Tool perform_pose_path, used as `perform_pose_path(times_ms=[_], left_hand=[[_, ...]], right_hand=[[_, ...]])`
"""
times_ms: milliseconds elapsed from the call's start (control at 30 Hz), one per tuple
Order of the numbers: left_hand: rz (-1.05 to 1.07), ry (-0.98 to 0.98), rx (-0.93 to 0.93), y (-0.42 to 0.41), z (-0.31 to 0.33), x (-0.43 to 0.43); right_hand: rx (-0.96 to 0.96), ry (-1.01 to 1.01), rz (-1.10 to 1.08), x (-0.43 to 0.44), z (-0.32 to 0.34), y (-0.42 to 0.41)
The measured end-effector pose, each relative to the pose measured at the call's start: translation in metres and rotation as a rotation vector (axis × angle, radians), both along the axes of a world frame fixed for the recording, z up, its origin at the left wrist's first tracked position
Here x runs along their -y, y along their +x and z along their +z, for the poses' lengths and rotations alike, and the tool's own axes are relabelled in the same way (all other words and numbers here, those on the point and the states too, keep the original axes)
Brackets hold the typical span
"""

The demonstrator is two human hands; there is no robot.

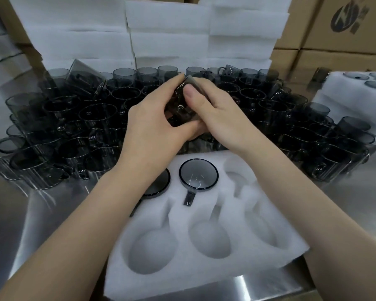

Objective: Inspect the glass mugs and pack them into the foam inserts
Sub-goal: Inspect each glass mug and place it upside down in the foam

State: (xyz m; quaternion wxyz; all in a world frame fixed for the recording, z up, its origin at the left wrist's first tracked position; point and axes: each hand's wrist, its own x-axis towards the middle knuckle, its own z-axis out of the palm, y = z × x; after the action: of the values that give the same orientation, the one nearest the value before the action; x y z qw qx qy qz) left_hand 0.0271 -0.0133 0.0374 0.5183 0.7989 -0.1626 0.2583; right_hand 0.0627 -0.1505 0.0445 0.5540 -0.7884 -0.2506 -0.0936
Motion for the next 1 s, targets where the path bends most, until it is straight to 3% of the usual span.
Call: perform_pose_path(times_ms=[100,267,467,533,633,767,867,1000], left_hand=[[-0.012,-0.005,0.002,0.000,-0.001,-0.002],[-0.090,-0.025,0.028,0.001,-0.007,-0.001],[-0.160,-0.017,0.059,0.002,-0.004,-0.005],[-0.072,0.075,0.067,0.003,-0.004,-0.006],[0.058,0.235,0.115,0.005,-0.006,-0.005],[0.118,0.249,0.067,0.007,-0.006,-0.003],[0.083,0.207,0.111,0.006,-0.007,-0.005],[0.010,0.157,0.144,0.003,-0.006,-0.005]], right_hand=[[-0.066,0.094,-0.012,-0.001,0.002,-0.002],[-0.373,0.378,0.015,0.001,0.006,0.005],[-0.737,0.514,0.489,0.011,0.003,0.007],[-0.696,0.489,0.461,0.012,0.002,0.009],[-0.492,0.454,0.283,0.007,-0.001,0.009],[-0.286,0.344,0.098,0.004,-0.004,0.007],[-0.262,0.345,0.082,0.003,-0.002,0.006],[-0.325,0.490,0.059,0.001,0.002,0.006]])
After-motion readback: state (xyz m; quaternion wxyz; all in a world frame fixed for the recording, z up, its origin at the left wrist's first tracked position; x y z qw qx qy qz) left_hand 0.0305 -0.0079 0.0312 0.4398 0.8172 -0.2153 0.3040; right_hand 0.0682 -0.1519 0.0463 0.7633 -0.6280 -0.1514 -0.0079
